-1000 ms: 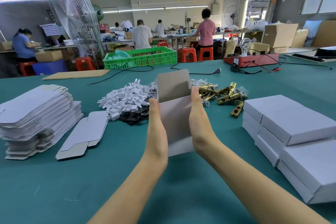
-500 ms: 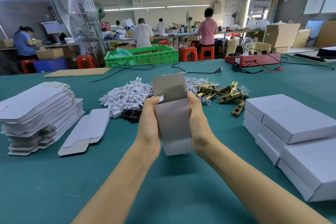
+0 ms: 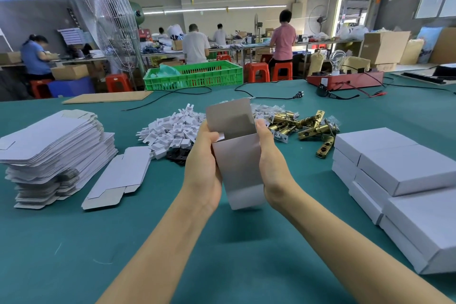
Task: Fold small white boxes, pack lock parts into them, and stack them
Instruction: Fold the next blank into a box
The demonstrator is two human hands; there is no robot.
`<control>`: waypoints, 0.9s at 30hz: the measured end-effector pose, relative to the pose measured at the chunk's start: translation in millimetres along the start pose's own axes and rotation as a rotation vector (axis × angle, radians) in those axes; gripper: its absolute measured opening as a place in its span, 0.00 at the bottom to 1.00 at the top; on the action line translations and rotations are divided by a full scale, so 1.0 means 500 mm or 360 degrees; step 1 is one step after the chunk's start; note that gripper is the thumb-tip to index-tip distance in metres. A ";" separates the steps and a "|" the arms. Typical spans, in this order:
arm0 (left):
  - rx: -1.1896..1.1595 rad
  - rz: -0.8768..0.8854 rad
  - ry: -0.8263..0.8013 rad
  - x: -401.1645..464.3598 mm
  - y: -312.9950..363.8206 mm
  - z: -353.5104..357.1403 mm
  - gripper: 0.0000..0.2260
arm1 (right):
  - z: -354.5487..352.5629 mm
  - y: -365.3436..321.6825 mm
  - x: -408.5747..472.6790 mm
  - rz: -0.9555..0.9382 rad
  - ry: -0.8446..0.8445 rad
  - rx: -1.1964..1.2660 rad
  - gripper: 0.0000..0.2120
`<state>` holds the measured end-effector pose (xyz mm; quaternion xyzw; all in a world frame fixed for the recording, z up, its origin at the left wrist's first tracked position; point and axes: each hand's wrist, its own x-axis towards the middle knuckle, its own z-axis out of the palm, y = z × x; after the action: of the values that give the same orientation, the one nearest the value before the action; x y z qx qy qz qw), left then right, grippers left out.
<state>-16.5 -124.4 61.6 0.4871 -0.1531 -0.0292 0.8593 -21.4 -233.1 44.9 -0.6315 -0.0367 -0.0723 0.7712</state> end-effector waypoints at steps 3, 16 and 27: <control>-0.0038 0.0050 -0.0035 0.002 0.005 -0.002 0.19 | 0.002 -0.006 -0.004 -0.0041 -0.0029 0.0024 0.20; -0.0044 0.0114 0.0051 0.003 0.002 0.009 0.21 | 0.009 -0.025 -0.002 -0.0573 0.0187 -0.0023 0.15; 0.0048 0.0142 0.0168 0.004 -0.002 0.003 0.19 | 0.012 -0.027 -0.003 -0.0590 0.0263 0.0019 0.21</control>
<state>-15.1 -126.6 62.0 0.4936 -0.1296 0.0370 0.8592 -25.0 -229.9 58.6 -0.6014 -0.0894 -0.2642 0.7487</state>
